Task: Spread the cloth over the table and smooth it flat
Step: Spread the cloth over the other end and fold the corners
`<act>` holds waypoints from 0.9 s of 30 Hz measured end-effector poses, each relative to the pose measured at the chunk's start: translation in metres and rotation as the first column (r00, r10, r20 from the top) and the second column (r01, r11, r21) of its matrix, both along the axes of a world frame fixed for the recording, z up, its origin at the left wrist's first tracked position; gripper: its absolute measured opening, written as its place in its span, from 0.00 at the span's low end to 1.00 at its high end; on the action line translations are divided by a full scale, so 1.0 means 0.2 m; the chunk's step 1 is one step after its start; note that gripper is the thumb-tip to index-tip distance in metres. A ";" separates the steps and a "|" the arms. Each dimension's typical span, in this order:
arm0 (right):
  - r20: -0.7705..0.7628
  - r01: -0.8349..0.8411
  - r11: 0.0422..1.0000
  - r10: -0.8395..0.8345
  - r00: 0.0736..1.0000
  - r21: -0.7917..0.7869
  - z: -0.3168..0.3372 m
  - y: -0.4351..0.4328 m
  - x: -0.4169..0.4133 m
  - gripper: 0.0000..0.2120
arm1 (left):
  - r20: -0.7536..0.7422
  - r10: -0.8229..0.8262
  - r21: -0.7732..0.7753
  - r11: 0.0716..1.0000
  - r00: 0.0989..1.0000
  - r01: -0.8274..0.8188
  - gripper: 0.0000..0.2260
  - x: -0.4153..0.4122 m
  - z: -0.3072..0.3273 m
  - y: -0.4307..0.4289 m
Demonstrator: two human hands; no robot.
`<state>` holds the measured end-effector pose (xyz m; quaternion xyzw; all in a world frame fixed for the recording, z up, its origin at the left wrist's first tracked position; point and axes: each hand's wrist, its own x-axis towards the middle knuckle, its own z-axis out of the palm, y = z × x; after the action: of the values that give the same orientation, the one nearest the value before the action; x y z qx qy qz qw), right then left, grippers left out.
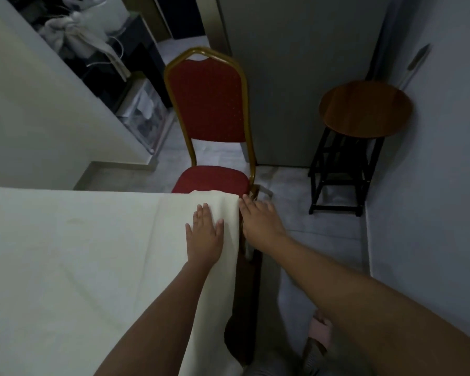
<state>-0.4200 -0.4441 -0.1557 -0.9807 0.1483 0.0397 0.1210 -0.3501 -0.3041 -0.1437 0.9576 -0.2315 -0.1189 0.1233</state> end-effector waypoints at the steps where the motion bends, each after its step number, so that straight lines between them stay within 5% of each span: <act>1: -0.001 -0.005 1.000 0.005 1.000 0.001 -0.01 -0.01 0.02 0.31 | -0.007 0.008 0.006 1.000 1.000 -0.008 0.27 0.00 0.00 0.01; 10: -0.013 0.024 0.995 -0.023 1.000 0.097 -0.02 0.01 0.17 0.32 | 0.011 0.054 0.003 0.999 0.999 -0.054 0.27 0.11 0.00 -0.03; 18: 0.234 -0.106 0.973 0.056 0.971 0.206 0.02 0.11 0.26 0.28 | -0.047 0.134 -0.128 0.982 0.990 -0.139 0.25 0.21 -0.02 -0.02; 27: 0.209 0.243 0.908 -0.325 0.922 0.341 -0.08 0.07 0.23 0.28 | -0.018 0.139 -0.144 0.980 0.990 -0.140 0.24 0.19 -0.06 -0.02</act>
<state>-0.3732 -0.4310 -0.1713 -0.9138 0.2653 -0.0856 0.2955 -0.3128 -0.3084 -0.1558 0.9595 -0.1714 -0.0967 0.2014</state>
